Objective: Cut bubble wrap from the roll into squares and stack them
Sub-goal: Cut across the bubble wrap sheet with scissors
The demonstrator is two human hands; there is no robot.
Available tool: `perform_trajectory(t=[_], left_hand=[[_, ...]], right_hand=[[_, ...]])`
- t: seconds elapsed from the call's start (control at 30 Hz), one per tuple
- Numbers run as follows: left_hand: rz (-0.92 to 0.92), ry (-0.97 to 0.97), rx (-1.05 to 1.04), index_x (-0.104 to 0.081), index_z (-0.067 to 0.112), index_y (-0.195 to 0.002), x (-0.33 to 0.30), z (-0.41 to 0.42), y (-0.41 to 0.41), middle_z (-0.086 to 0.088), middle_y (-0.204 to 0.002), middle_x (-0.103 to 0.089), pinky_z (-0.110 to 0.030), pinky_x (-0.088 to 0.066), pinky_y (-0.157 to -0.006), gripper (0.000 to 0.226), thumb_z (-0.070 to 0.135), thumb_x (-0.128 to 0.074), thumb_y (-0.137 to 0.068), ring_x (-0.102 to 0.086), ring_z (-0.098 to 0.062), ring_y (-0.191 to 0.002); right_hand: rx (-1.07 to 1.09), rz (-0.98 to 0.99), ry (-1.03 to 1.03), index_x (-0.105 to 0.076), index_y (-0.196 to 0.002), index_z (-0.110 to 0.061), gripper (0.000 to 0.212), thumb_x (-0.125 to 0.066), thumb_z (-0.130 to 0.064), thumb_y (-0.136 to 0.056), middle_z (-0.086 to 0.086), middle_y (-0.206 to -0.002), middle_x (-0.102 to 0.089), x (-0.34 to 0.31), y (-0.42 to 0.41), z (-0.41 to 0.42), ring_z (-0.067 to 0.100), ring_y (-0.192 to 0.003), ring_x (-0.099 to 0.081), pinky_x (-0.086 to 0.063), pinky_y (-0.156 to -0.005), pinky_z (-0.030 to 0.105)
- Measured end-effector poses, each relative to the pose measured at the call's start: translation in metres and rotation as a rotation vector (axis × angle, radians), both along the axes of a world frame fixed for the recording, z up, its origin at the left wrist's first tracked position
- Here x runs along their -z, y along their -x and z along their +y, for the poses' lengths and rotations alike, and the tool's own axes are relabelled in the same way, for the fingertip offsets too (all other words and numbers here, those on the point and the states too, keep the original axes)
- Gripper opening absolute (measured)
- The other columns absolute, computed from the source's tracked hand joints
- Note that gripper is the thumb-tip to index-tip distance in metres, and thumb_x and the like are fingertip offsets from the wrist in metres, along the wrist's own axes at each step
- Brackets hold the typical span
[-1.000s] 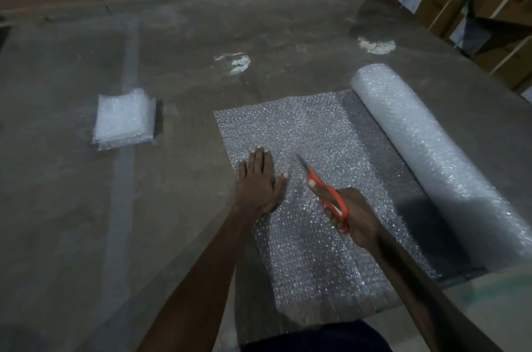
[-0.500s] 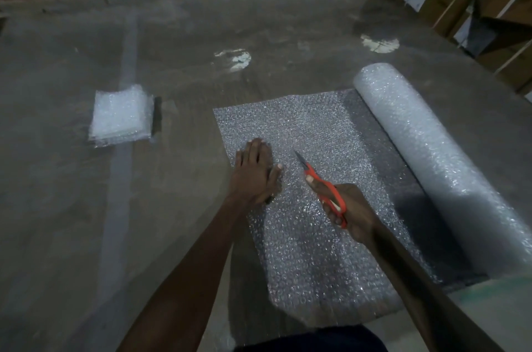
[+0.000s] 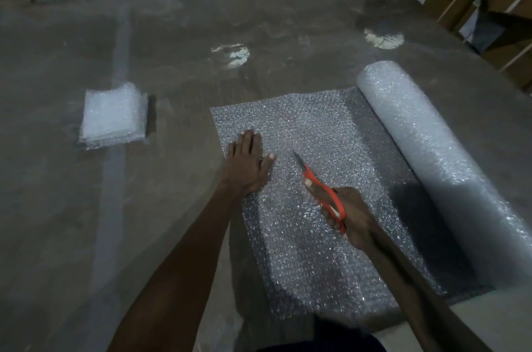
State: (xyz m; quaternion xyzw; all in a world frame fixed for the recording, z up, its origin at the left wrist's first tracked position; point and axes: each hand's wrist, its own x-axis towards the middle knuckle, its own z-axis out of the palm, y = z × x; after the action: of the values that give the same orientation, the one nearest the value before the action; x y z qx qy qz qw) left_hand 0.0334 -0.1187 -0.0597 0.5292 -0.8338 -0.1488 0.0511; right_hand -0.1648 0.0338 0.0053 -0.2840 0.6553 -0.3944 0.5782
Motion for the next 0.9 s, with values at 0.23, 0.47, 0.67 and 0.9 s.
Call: perform_trajectory(t=[0.23, 0.47, 0.67, 0.9], left_hand=[[-0.017, -0.005, 0.004, -0.003, 0.007, -0.159, 0.0, 0.001, 0.0, -0.014, -0.167, 0.005, -0.046, 0.005, -0.123, 0.074, 0.056, -0.016, -0.104, 0.008, -0.028, -0.154], [-0.026, -0.006, 0.006, -0.004, 0.007, -0.159, -0.001, 0.0, -0.001, -0.014, -0.167, 0.006, -0.046, 0.006, -0.123, 0.074, 0.056, -0.017, -0.104, 0.008, -0.028, -0.154], [-0.032, -0.012, 0.002, -0.003, 0.007, -0.159, 0.0, 0.0, 0.0, -0.013, -0.167, 0.007, -0.046, 0.006, -0.123, 0.074, 0.055, -0.017, -0.104, 0.009, -0.027, -0.153], [-0.037, -0.015, -0.007, -0.001, 0.008, -0.159, -0.001, 0.0, 0.0, -0.012, -0.167, 0.008, -0.044, 0.008, -0.123, 0.074, 0.056, -0.015, -0.104, 0.011, -0.026, -0.153]], right_hand=[[-0.013, 0.009, 0.009, -0.066, -0.08, 0.013, 0.067, -0.084, -0.05, -0.067, 0.011, -0.055, -0.052, 0.0, -0.001, -0.007, 0.016, -0.036, -0.038, -0.029, -0.037, 0.021], [-0.001, -0.007, 0.014, -0.067, -0.071, 0.0, 0.053, -0.083, -0.05, -0.071, 0.007, -0.05, -0.053, 0.001, -0.002, -0.009, 0.015, -0.035, -0.039, -0.03, -0.036, 0.02], [-0.031, -0.001, 0.018, -0.063, -0.063, -0.007, 0.048, -0.083, -0.05, -0.073, 0.006, -0.051, -0.053, -0.001, -0.002, -0.017, 0.014, -0.035, -0.04, -0.031, -0.036, 0.02], [-0.028, -0.001, 0.018, -0.064, -0.067, -0.003, 0.052, -0.085, -0.052, -0.07, 0.007, -0.051, -0.052, 0.002, 0.0, -0.021, 0.015, -0.036, -0.039, -0.029, -0.039, 0.021]])
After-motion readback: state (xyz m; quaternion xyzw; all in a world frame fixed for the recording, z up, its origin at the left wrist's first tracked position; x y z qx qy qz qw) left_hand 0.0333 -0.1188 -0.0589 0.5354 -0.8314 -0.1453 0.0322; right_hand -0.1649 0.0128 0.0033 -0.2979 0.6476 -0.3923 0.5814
